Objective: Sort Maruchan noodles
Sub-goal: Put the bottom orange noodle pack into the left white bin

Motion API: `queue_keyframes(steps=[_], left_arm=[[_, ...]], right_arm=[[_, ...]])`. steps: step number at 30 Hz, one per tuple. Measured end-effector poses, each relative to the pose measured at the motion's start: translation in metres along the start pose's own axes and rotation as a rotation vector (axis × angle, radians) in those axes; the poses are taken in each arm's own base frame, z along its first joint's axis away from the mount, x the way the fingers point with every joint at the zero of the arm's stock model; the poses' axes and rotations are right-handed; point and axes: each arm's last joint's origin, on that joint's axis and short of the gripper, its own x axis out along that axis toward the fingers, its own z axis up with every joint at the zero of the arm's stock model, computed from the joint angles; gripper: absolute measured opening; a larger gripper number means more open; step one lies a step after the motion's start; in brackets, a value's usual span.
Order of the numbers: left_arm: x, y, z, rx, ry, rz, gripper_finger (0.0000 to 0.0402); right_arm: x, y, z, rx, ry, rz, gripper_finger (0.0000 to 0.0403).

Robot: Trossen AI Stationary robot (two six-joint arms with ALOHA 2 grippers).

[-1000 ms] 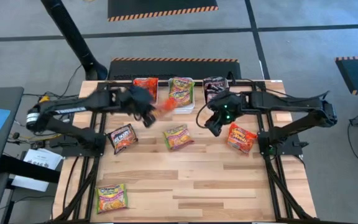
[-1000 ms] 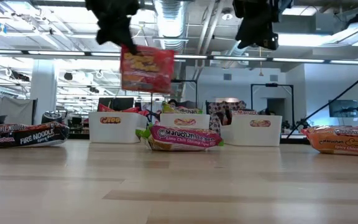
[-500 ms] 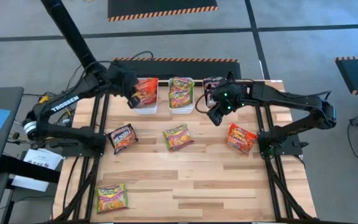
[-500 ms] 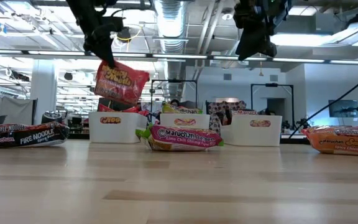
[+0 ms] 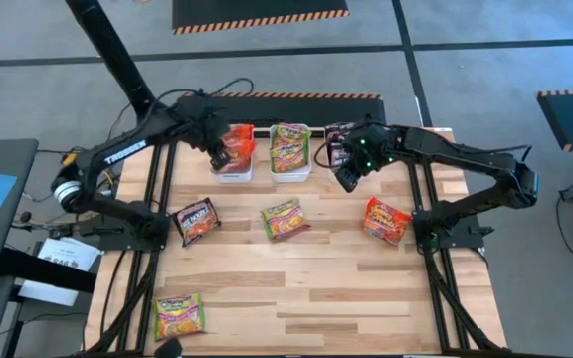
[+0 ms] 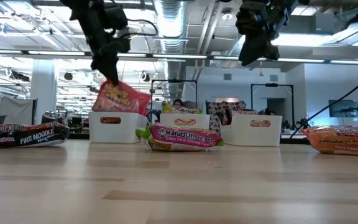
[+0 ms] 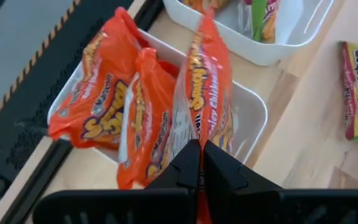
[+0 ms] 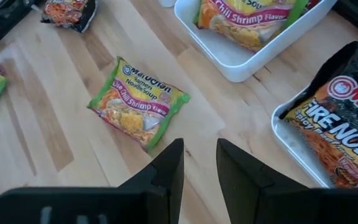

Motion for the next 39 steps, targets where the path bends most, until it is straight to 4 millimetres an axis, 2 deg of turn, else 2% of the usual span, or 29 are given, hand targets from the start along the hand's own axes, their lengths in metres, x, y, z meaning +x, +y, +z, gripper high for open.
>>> queue_keyframes(steps=[7,14,23,32,39], left_arm=[[0.032,0.004,0.004,-0.004,0.068,0.075,0.0],[0.048,0.005,0.003,-0.012,0.123,0.095,0.0],[0.048,0.008,0.001,-0.06,0.13,0.089,0.0013],[0.046,0.009,0.002,-0.107,0.123,0.02,0.0088],[0.018,0.014,0.03,-0.136,0.044,0.041,0.0111]], right_arm=[[0.0,-0.001,-0.001,-0.021,0.007,-0.005,0.0118],[0.0,-0.002,-0.004,-0.017,0.041,-0.017,0.0118],[0.0,-0.002,-0.004,-0.015,0.04,-0.016,0.0118],[0.0,-0.002,-0.004,0.001,0.039,-0.018,0.0118],[0.0,-0.005,-0.002,-0.001,0.014,-0.06,0.0118]])
